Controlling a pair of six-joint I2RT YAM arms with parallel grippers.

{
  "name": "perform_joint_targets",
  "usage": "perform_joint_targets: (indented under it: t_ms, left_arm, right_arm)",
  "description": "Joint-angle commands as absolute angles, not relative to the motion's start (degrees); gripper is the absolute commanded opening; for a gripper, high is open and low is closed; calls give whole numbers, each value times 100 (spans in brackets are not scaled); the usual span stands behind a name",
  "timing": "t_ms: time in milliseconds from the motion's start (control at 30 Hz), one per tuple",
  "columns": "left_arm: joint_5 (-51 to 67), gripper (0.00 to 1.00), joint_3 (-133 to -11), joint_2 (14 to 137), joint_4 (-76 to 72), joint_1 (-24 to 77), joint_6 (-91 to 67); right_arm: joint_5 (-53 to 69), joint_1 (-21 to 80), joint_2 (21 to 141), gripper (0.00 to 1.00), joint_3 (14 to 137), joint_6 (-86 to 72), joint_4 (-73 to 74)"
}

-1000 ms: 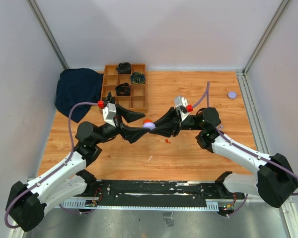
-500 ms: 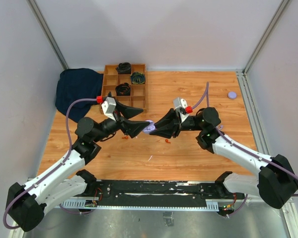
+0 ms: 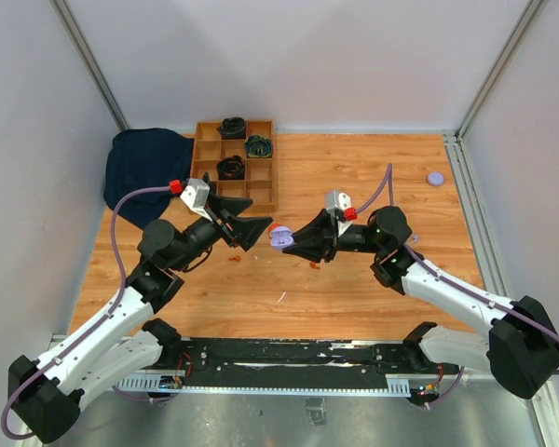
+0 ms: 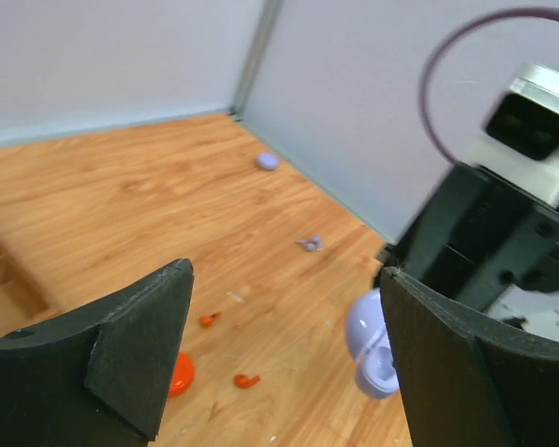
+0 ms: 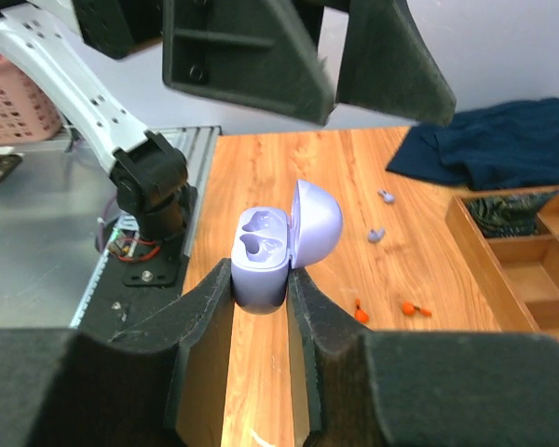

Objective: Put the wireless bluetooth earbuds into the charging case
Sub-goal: Open the charging case, then pick up the earbud from the center of the board.

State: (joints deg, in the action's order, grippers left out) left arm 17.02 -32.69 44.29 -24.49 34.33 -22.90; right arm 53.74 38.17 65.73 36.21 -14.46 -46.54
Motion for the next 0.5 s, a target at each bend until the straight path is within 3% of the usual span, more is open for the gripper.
perform_joint_targets:
  t_ms: [0,267,467]
  left_arm:
    - [147,87,-3425,4399,-1390,3463,-2165]
    - [-1270,88,-3408,4786,-410,3341,-2389]
    - [-1641,88,-3496,5285,262,2618,-2803]
  right_arm:
    - [4890,3728,6354,12,3302,-831,-4372]
    - [4579,3732,6164,11,2824,-415,-4342]
    - [4425,3734,6035,10,2468,-249,-4494]
